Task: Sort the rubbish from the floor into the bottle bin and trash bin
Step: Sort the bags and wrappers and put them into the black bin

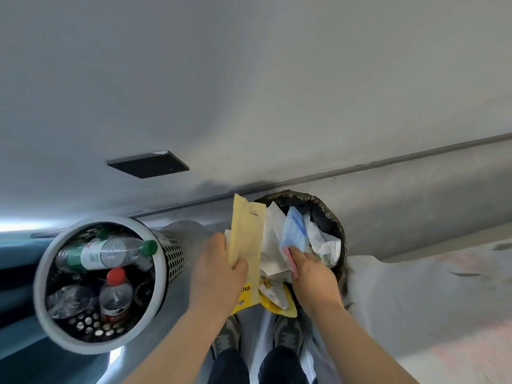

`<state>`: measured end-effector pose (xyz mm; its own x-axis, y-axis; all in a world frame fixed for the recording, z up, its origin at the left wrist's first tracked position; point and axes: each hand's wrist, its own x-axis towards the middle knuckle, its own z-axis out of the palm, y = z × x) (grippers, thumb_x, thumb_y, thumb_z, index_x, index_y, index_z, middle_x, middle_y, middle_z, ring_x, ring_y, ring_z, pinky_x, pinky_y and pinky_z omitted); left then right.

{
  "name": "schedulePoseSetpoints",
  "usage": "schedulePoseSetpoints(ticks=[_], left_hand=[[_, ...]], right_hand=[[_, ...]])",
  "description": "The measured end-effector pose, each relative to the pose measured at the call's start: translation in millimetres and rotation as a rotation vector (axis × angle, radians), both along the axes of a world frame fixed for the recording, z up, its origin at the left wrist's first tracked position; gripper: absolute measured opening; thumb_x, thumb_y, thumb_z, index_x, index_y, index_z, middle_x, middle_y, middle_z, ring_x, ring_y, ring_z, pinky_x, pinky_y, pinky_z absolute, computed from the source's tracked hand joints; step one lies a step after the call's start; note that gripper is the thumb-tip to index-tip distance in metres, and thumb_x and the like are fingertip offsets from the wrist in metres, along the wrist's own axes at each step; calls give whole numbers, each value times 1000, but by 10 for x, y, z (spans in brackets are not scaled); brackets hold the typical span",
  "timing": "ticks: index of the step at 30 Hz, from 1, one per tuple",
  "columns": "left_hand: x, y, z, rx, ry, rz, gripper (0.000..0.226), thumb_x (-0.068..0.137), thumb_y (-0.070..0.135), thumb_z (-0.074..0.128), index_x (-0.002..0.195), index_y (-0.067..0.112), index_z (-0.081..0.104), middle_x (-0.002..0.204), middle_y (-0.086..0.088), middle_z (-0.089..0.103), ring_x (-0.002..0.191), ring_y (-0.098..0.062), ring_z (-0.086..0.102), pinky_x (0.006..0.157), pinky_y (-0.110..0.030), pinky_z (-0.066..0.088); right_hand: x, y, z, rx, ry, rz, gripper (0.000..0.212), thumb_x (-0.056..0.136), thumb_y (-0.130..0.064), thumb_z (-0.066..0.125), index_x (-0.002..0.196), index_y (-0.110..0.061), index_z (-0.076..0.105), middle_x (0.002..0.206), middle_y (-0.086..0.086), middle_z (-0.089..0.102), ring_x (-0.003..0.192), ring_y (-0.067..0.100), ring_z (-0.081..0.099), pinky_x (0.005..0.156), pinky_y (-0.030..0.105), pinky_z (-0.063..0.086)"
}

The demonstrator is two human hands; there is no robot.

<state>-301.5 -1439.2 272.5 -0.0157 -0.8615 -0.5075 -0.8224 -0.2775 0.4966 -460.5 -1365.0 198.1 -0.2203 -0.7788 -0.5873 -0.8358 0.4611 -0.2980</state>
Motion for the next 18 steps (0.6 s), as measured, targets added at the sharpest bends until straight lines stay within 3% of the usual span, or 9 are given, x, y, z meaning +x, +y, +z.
schedulePoseSetpoints(ticks=[2, 4, 7, 9, 12, 15, 18], left_hand=[[6, -10, -40, 8, 7, 1, 19, 83, 18, 59, 81, 13, 40, 74, -4, 45, 58, -13, 39, 49, -25, 26], [14, -12, -64, 12, -2, -2, 19, 83, 18, 59, 82, 13, 40, 74, -3, 45, 58, -13, 39, 49, -26, 26], [6, 5, -63, 12, -22, -14, 19, 84, 18, 59, 84, 13, 41, 73, -3, 46, 57, -13, 40, 48, -26, 26], [-2, 13, -49, 19, -20, -9, 19, 83, 18, 59, 84, 12, 42, 73, -4, 47, 57, -14, 41, 49, -27, 26], [-29, 6, -7, 13, -18, -12, 20, 82, 18, 60, 83, 12, 41, 74, -6, 48, 59, -17, 42, 49, -28, 27], [-80, -16, 69, -5, -15, -29, 20, 82, 19, 61, 83, 12, 42, 74, -6, 49, 61, -19, 44, 49, -29, 28], [-168, -25, 145, -24, 41, -29, 22, 82, 18, 62, 80, 12, 41, 71, -6, 48, 60, -21, 44, 49, -29, 29]], right_hand=[[-10, 34, -74, 63, -141, -111, 48, 93, -22, 47, 140, -27, 35, 102, 2, 62, 88, 21, 61, 69, 30, 49], [-30, 70, -107, 119, -258, -156, 66, 86, -35, 58, 144, -28, 28, 113, -1, 60, 99, 18, 59, 79, 30, 51], [-70, 134, -75, 167, -366, -163, 100, 72, -50, 69, 151, -27, 13, 141, -7, 42, 123, 14, 47, 99, 31, 45], [-97, 170, -2, 188, -400, -152, 108, 67, -53, 69, 152, -31, 6, 152, -7, 28, 132, 14, 40, 105, 33, 42], [-133, 175, 152, 180, -380, -141, 100, 75, -41, 70, 152, -32, 8, 156, -6, 23, 136, 13, 36, 107, 30, 39], [-191, 125, 292, 131, -281, -132, 70, 89, -31, 58, 149, -23, 23, 147, -2, 37, 130, 14, 43, 100, 25, 40], [-281, 90, 367, 121, -197, -107, 52, 91, -29, 54, 140, -20, 38, 136, 2, 50, 118, 19, 53, 95, 31, 46]])
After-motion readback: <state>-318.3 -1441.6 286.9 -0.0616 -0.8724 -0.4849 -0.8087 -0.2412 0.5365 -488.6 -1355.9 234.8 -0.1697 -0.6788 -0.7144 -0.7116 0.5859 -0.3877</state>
